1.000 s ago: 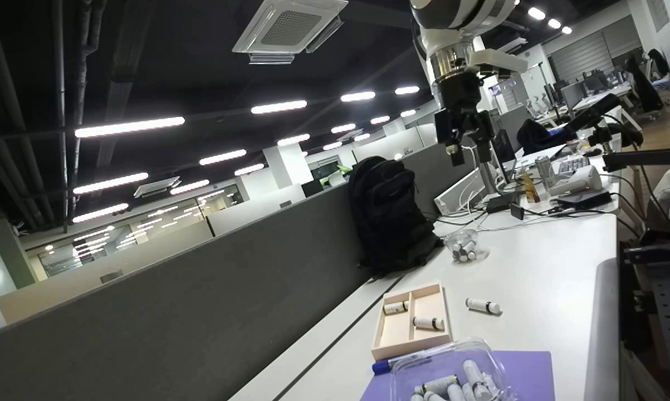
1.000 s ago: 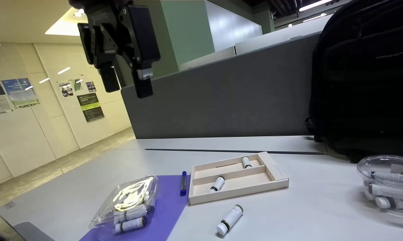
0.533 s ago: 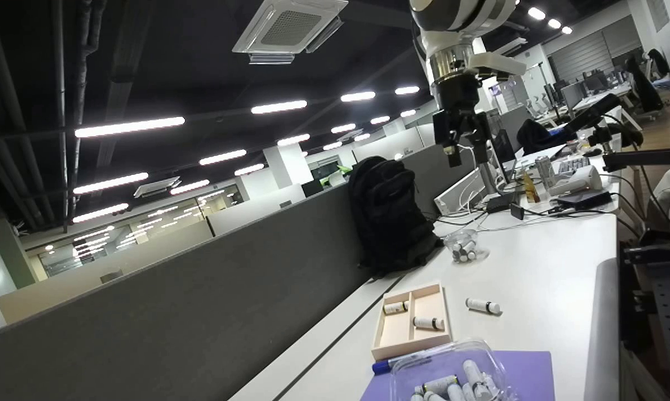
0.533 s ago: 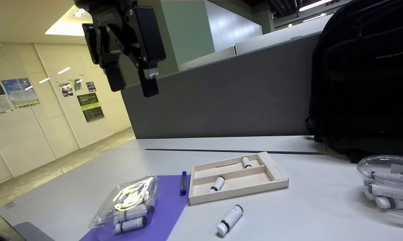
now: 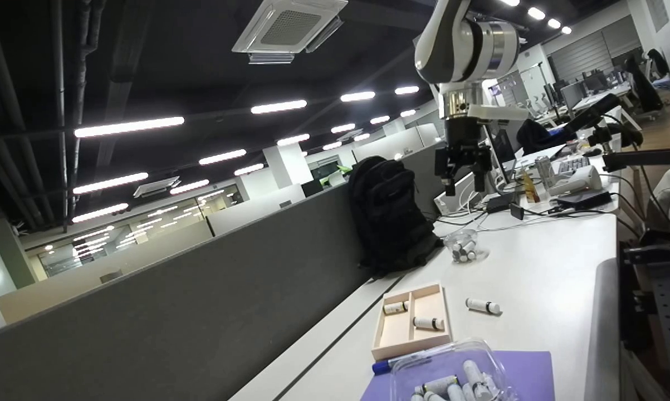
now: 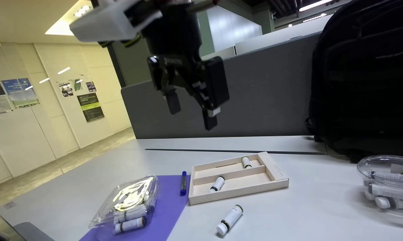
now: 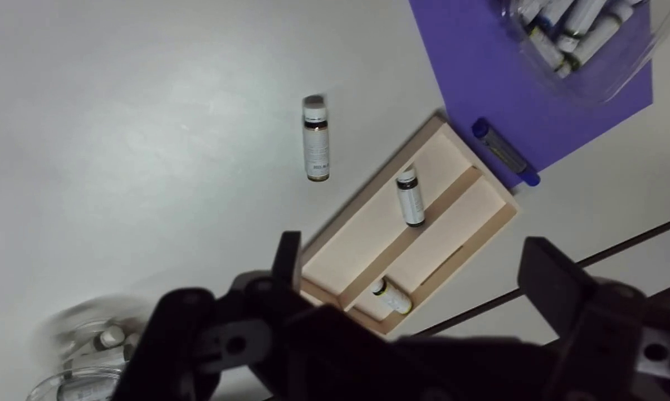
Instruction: Pick up the white object from the table and put it in the white box in the right compartment
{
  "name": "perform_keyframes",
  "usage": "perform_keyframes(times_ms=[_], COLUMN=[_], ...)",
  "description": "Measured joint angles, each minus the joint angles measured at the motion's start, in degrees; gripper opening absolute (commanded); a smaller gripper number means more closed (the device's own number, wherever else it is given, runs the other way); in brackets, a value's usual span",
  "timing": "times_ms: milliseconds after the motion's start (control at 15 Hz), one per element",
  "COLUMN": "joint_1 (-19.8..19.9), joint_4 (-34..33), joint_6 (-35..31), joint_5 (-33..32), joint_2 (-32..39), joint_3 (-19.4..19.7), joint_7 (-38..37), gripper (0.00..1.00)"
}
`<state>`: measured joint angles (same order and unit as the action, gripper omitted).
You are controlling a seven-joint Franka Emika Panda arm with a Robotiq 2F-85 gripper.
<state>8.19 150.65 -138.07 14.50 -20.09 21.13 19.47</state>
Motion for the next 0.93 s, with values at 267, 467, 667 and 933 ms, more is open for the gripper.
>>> perform_keyframes(times_ms=[267, 467, 667, 933], joint_1=[0.2, 0.8, 1.3, 0.8], joint_4=[-1.3, -3.2, -5.2, -7.8], joint_6=[-7.7, -11.7, -15.3, -19.0], joint_5=[0.3, -3.5, -12.5, -27.8], joint_2=[9.7, 16.3, 22.2, 28.5], joint_3=[-1.3, -4.4, -6.5, -5.9], joint_7=[-2.2, -9.8, -20.2, -34.6], gripper=[1.0, 1.0, 1.0, 1.0])
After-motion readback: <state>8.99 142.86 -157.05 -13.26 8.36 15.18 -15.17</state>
